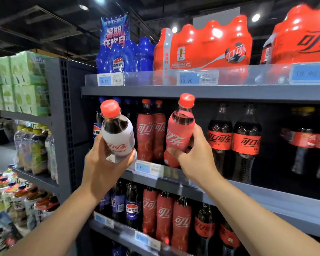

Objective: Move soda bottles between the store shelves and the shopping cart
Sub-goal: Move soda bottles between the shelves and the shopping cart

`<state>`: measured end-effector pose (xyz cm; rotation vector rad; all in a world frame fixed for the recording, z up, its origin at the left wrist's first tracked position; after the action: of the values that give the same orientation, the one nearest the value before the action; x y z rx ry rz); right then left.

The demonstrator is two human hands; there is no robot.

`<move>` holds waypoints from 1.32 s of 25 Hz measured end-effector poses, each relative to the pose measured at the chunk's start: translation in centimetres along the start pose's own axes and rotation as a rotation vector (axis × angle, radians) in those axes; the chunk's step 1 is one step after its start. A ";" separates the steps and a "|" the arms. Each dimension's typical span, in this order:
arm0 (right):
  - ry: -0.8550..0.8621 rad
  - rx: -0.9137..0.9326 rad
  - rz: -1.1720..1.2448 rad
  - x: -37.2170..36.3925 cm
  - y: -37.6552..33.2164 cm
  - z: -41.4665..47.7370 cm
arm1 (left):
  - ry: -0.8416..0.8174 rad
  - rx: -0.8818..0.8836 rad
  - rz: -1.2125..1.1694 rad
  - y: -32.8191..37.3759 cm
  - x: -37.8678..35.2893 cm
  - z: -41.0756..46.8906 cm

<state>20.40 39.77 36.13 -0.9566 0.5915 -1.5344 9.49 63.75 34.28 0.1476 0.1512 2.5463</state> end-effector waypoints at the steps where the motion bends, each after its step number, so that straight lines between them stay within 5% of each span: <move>1: 0.005 -0.026 -0.048 -0.5 0.5 0.6 | -0.012 -0.005 0.020 -0.2 0.7 -0.1; 13: 0.042 -0.363 -0.311 -4.2 6.6 8.6 | -0.139 0.112 -0.114 -2.4 3.5 -4.0; 33: -0.017 -0.415 -0.345 -4.2 9.4 9.9 | -0.245 0.144 -0.164 -1.2 -1.9 -4.1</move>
<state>33.86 43.40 32.85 -1.4457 0.7812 -1.7388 11.20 63.40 29.94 0.4809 0.2402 2.3312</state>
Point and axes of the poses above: each hand's wrist, its own z-axis towards the middle knuckle, its own x-axis out of the back of the hand, y = z × x, the point moved 9 cm from there along z, towards the middle knuckle, and after that the axes turned 12 degrees about -x, right-handed, at the moved point
